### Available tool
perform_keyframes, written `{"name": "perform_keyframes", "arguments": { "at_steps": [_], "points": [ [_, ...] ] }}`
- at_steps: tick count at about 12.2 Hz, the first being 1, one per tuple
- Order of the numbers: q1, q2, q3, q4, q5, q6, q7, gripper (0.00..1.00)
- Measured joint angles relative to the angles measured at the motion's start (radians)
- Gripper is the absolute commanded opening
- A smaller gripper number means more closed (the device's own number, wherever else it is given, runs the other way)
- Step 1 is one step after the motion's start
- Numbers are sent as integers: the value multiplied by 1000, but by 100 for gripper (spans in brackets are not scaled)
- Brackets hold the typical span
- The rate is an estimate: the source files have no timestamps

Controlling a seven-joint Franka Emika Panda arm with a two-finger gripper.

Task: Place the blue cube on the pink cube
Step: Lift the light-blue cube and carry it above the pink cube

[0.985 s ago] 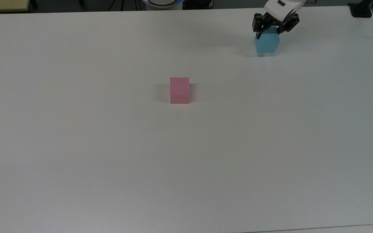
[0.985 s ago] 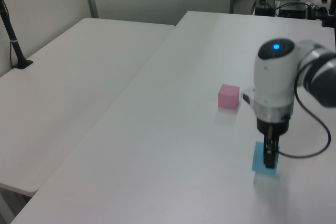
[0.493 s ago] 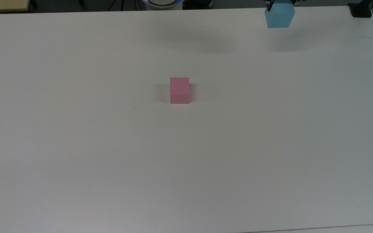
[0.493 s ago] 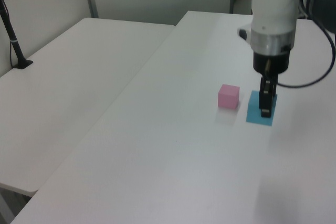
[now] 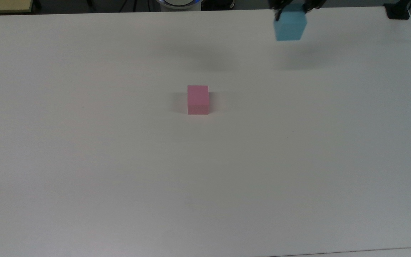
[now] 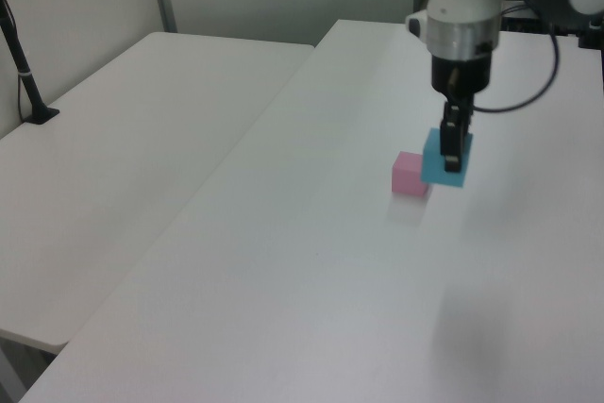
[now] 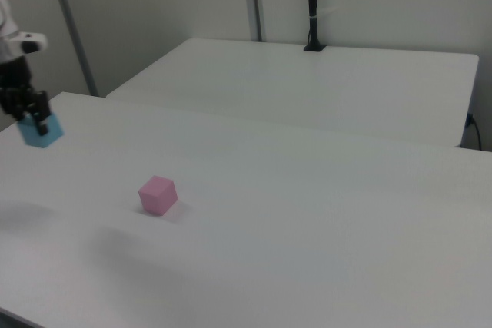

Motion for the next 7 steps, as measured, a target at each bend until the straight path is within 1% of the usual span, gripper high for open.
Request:
{"name": "perform_keyframes", "arguments": {
  "at_steps": [3,5,6,7],
  "points": [
    [-212,14,-7,35,-1,0,-204,21],
    [-336,22,-8,46,-1,0,-309,21],
    [-379,24,-8,47,-1,0,-335,21],
    [-399,24,-8,47,-1,0,-344,21]
  ]
}}
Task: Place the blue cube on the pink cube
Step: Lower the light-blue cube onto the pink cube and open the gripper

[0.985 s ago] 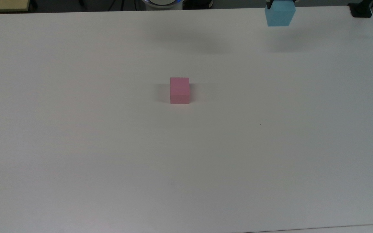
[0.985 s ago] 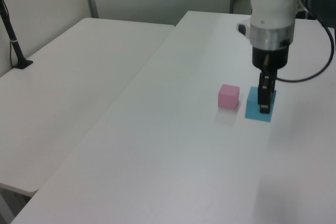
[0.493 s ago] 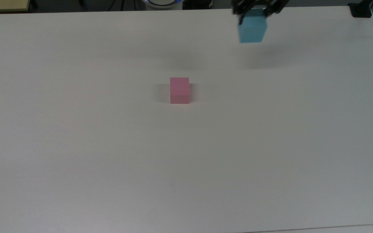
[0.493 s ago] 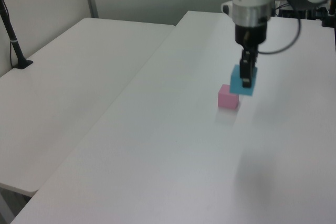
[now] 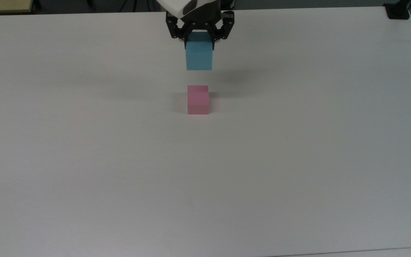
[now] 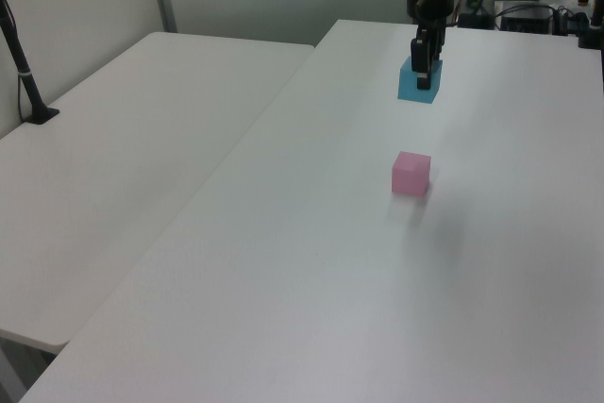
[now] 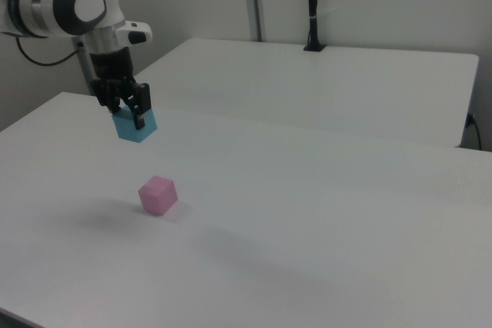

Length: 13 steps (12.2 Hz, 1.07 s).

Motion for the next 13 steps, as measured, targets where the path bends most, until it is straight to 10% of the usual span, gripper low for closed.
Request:
{"name": "perform_keyframes", "arguments": {
  "at_steps": [13],
  "points": [
    [-2,104,12,-194,-7,287,1,25]
  ]
}}
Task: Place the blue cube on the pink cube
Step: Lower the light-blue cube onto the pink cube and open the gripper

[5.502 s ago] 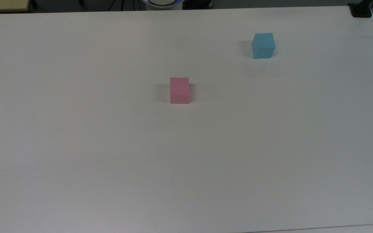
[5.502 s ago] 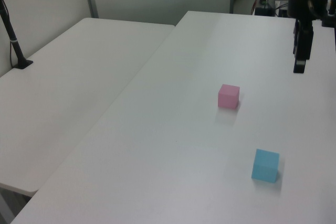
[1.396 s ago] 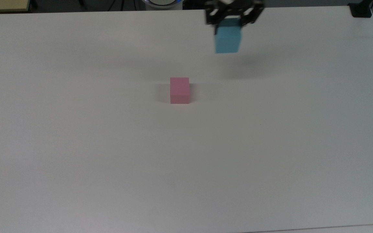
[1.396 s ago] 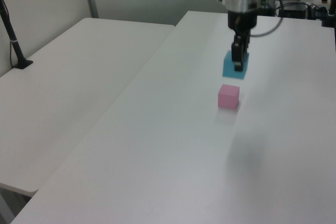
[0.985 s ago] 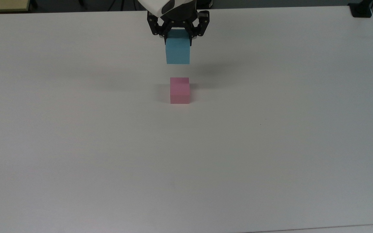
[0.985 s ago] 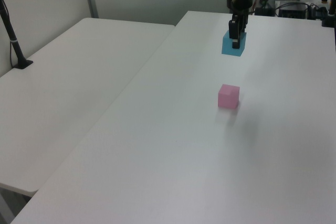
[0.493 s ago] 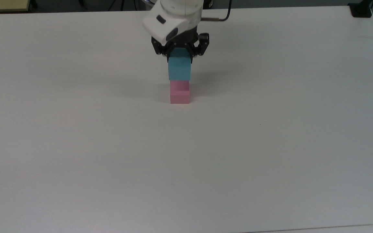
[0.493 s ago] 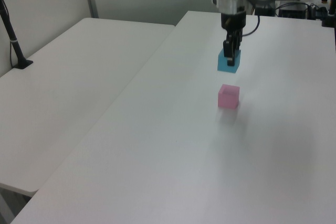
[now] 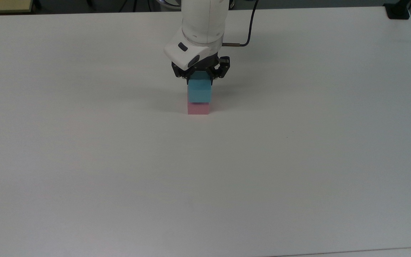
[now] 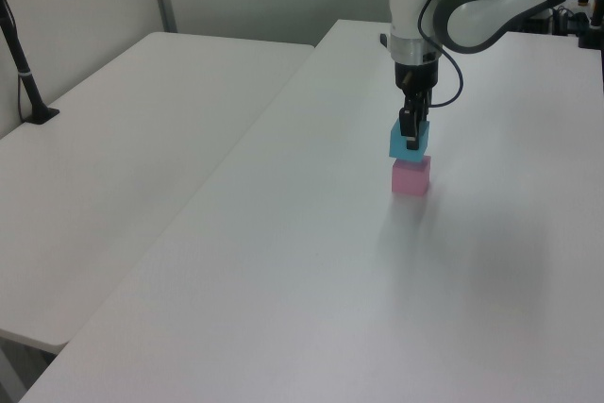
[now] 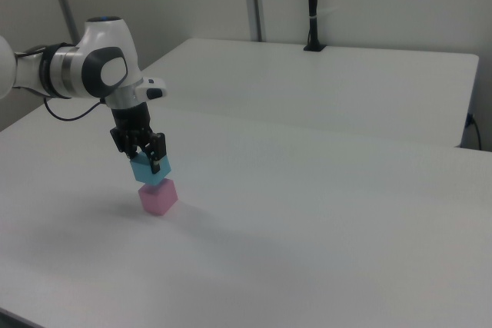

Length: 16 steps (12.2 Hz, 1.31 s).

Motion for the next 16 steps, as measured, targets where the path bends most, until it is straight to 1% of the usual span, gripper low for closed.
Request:
{"name": "perform_keyframes", "arguments": {
  "at_steps": [1,2,4,5,6,7,8,12,13,16],
  "points": [
    [0,0,0,-2,0,1,5,26],
    [0,0,0,-2,0,1,10,31],
    [0,0,0,-5,0,1,12,35],
    [0,0,0,-9,-1,1,12,48],
    [0,0,0,-14,-8,2,13,54],
    [-1,1,0,-20,-13,13,15,68],
    [-1,2,0,-25,-13,28,20,80],
    [-1,8,0,-35,-14,42,30,83],
    [0,8,0,-41,-14,42,31,100],
    [0,6,0,-45,-14,42,38,100]
  ]
}}
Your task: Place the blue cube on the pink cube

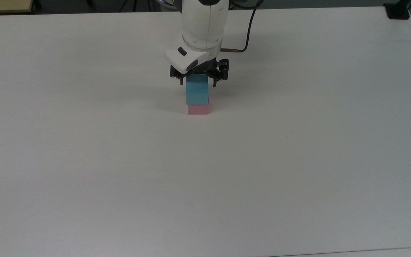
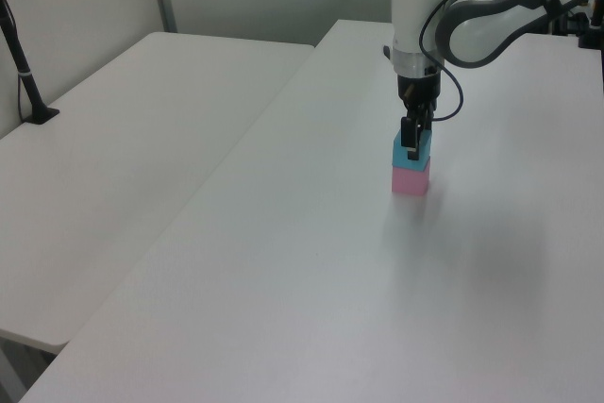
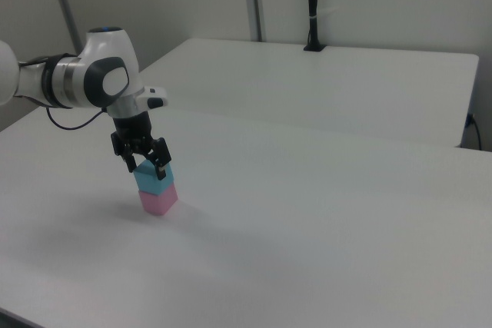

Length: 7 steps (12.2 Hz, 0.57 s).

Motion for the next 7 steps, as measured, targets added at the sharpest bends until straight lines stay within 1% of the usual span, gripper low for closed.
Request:
{"name": "perform_keyframes", "arguments": {
  "at_steps": [2,4,7],
  "points": [
    [0,-23,0,6,0,-13,2,100],
    [-1,-64,-1,53,0,-103,6,100],
    [-20,-102,-6,213,-7,-286,13,100]
  ]
}}
